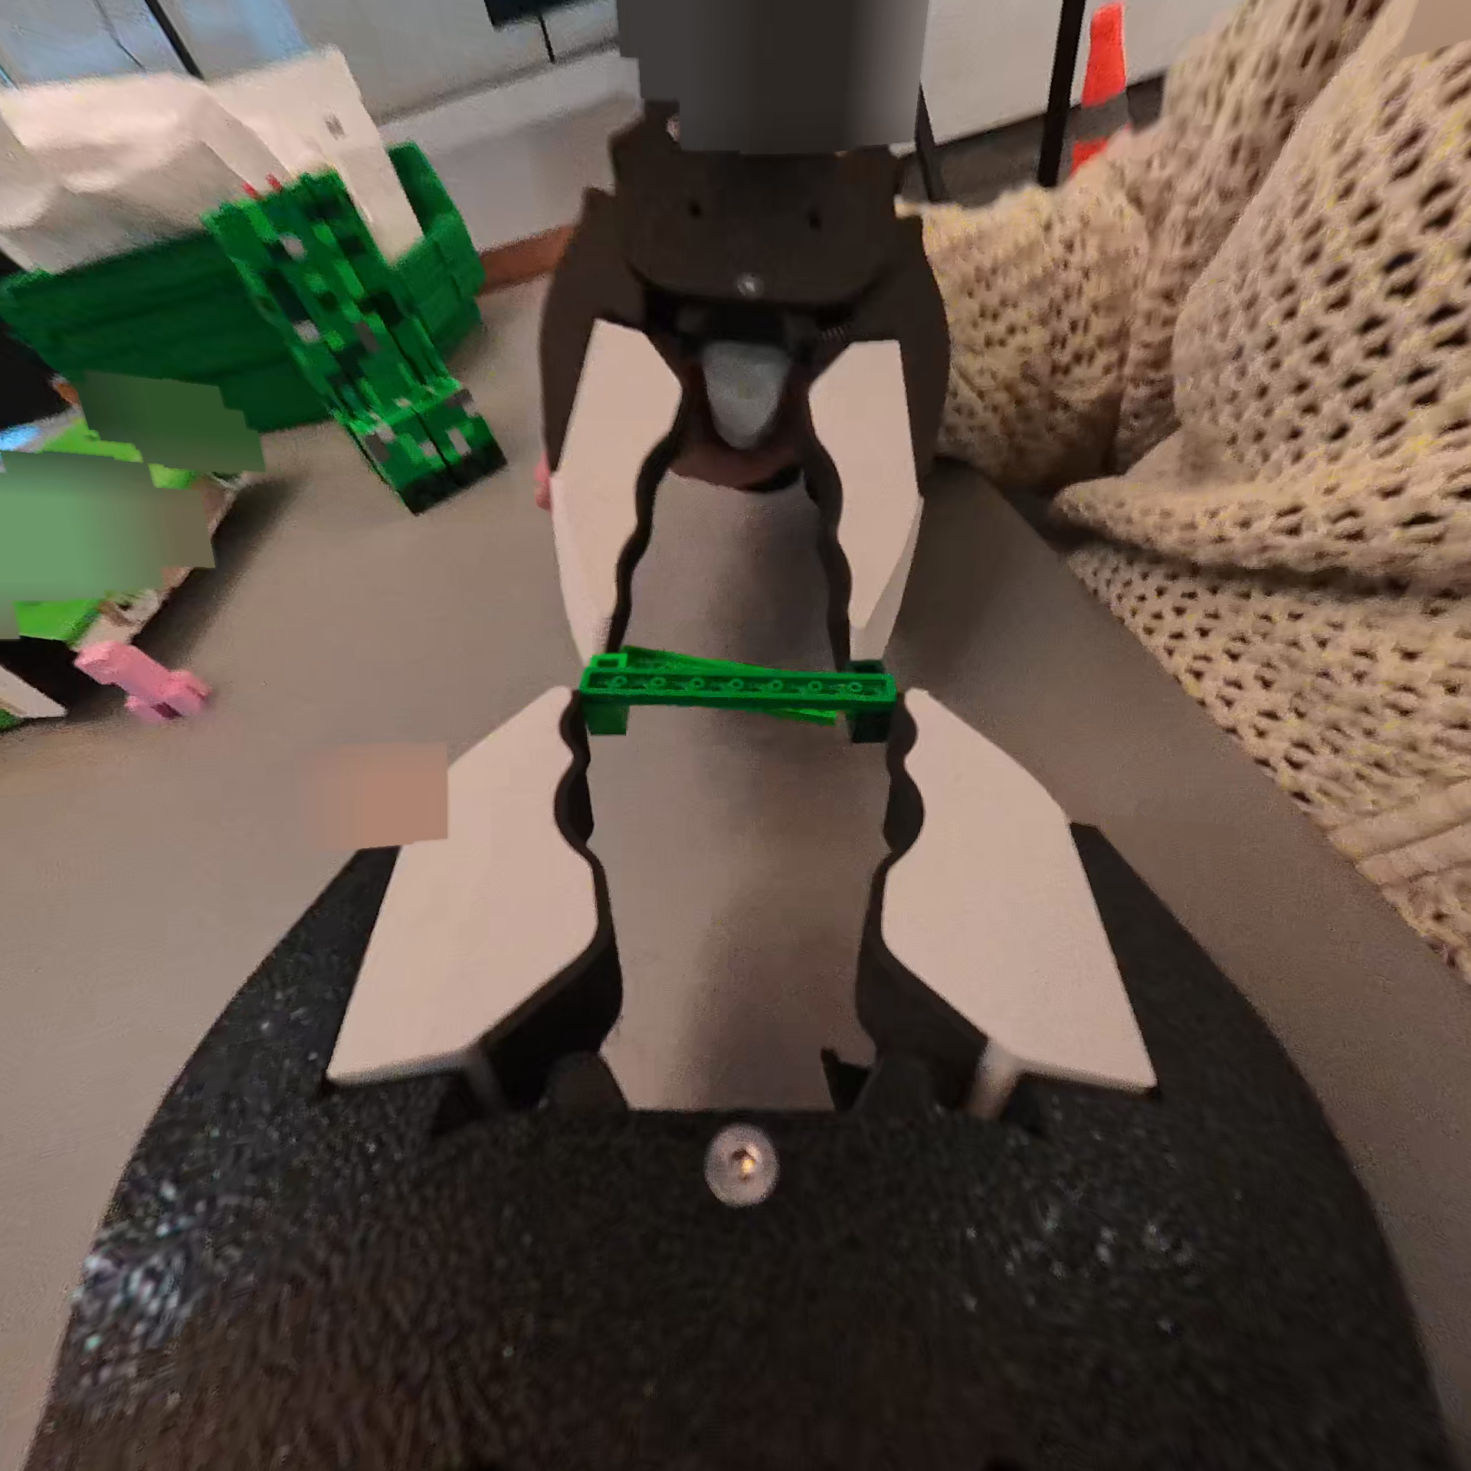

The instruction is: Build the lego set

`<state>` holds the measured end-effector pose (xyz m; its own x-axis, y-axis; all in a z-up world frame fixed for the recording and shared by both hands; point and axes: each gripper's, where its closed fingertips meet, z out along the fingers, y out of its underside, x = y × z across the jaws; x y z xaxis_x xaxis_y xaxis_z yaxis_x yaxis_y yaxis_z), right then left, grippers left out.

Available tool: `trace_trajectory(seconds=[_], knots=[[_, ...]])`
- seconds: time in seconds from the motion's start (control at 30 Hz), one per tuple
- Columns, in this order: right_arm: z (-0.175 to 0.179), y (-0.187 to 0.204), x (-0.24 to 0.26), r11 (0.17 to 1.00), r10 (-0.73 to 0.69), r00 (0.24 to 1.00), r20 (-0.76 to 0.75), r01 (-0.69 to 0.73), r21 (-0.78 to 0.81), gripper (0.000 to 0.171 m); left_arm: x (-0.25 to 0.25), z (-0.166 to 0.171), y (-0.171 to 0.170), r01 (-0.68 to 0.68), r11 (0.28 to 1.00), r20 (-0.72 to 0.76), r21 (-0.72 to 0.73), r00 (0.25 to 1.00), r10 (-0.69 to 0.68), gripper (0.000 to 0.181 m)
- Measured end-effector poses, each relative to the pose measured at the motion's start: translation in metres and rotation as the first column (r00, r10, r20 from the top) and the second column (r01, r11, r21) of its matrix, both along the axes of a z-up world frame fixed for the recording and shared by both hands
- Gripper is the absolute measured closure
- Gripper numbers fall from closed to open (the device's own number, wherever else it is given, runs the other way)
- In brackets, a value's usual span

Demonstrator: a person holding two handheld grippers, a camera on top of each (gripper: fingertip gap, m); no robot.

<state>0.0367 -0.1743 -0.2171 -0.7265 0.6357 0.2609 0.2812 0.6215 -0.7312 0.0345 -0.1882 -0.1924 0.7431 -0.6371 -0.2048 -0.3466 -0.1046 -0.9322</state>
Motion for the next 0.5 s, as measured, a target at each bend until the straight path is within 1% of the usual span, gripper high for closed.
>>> trace_trajectory(seconds=[0.1, 0.33, 0.5], knots=[[0.0, -0.005, -0.002, 0.999, 0.043, 0.999, 0.006, -0.043, 0.02, 0.105, 0.001, -0.01, 0.001, 0.003, 0.999, -0.039, -0.035, 0.999, -0.005, 0.109], [0.006, -0.015, -0.004, 0.995, 0.092, 0.995, 0.041, -0.09, -0.054, 0.105, 0.0, -0.012, 0.001, -0.003, 1.0, -0.058, -0.027, 0.998, 0.001, 0.109], [-0.008, -0.014, 0.001, 0.99, 0.119, 0.982, 0.144, -0.107, -0.089, 0.105, 0.0, -0.017, 0.002, 0.0, 0.999, -0.069, -0.049, 0.998, -0.004, 0.109]])
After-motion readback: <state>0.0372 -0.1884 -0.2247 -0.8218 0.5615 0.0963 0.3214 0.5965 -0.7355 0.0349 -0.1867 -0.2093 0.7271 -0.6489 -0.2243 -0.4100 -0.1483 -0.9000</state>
